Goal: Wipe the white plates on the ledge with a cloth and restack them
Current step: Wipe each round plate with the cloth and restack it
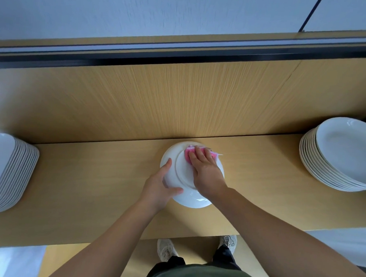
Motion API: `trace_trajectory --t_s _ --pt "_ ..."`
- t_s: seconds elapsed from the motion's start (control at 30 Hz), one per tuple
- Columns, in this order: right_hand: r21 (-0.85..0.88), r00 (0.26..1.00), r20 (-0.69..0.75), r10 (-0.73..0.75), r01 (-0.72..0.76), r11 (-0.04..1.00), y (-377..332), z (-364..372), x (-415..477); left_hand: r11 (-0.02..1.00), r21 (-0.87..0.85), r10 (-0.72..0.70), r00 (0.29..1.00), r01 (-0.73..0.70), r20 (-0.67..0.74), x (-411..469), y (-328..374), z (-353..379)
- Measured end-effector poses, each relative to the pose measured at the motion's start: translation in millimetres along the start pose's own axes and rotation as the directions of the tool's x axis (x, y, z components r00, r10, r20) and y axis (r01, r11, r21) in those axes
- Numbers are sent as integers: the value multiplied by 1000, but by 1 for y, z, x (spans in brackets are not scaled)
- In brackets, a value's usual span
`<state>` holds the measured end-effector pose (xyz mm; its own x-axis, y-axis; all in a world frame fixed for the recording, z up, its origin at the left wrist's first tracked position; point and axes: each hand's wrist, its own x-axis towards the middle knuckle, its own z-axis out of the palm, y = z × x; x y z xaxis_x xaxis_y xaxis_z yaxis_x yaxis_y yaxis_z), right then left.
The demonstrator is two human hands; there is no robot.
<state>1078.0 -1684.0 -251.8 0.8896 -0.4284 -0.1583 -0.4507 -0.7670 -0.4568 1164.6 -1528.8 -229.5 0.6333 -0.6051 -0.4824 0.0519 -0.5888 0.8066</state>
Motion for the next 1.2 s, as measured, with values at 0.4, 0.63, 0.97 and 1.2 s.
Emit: trace_trajectory --t_s 0.4,0.63,0.97,1.2 --pt "109 950 69 -306 297 949 9 2 -33 997 -52 -58 998 58 -1 2 -2 1" --pt "20 899 91 -428 428 904 47 -5 -57 999 -31 -42 999 43 10 2 3 -1" --pt "-101 896 -93 -435 426 899 54 -45 -14 1000 -16 -18 1000 18 22 -2 3 -1" --pt "10 955 -87 -282 284 959 61 -11 -21 999 -14 -31 1000 31 -5 -3 0 0"
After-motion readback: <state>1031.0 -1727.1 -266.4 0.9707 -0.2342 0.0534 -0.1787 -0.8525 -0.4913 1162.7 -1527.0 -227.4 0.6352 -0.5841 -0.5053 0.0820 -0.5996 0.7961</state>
